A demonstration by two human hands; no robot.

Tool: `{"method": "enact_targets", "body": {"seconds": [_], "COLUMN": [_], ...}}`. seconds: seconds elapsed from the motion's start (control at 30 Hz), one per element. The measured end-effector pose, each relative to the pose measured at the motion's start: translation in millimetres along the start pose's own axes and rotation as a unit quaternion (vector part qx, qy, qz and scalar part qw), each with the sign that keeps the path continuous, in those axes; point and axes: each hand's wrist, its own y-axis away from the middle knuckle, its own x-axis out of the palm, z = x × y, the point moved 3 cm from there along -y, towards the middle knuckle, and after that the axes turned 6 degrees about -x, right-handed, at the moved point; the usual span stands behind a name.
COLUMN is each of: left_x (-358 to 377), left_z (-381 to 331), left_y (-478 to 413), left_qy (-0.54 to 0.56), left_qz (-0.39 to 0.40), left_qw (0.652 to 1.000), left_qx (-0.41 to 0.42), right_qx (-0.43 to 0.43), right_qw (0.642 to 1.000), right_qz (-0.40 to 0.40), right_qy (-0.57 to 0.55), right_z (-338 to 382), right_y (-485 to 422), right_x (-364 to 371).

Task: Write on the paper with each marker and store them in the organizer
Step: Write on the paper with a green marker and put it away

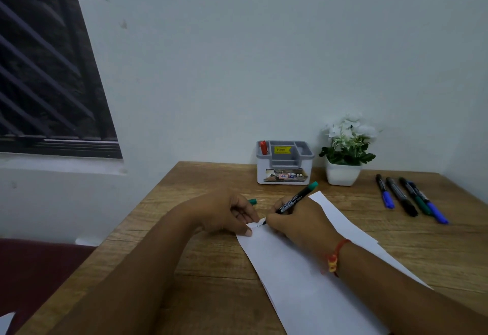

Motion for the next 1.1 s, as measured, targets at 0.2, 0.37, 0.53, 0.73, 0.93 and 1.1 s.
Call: {"method": "enact_targets", "body": {"seconds": [0.2, 0.37, 0.53, 0.73, 0.93, 1.1], "left_x": [0.0, -0.1, -0.8, -1.2, -1.1, -0.3], "left_z": [-1.0, -0.5, 1.0, 3.9, 3.3, 3.9], "left_y": [0.8, -1.0, -2.8, -4.6, -4.0, -4.0], "left_qy": [-0.004, -0.015, -0.018, -0.013, -0.014, -0.014], "left_qz": [-0.005, -0.001, -0.001, 0.003, 0.005, 0.004], "left_qw": [1.0, 1.0, 1.0, 1.0, 1.0, 1.0], "left_qx": [-0.007, -0.012, 0.001, 0.002, 0.006, 0.006], "right_qx": [0.005, 0.01, 0.019, 0.019, 0.028, 0.024], "right_qw": [1.0, 1.0, 1.0, 1.0, 0.999, 1.0], "right_qz": [-0.01, -0.014, -0.006, -0.018, -0.012, -0.02], "right_qy": [0.003, 0.005, -0.006, -0.007, -0.02, -0.005], "right_z": [-3.1, -5.1, -6.9, -11.0, -12.2, -14.7], "right_y": [-1.6, -3.4, -6.0, -7.5, -9.0, -9.0], "right_x": [1.2, 1.1, 2.4, 3.2, 4.3, 5.9]}}
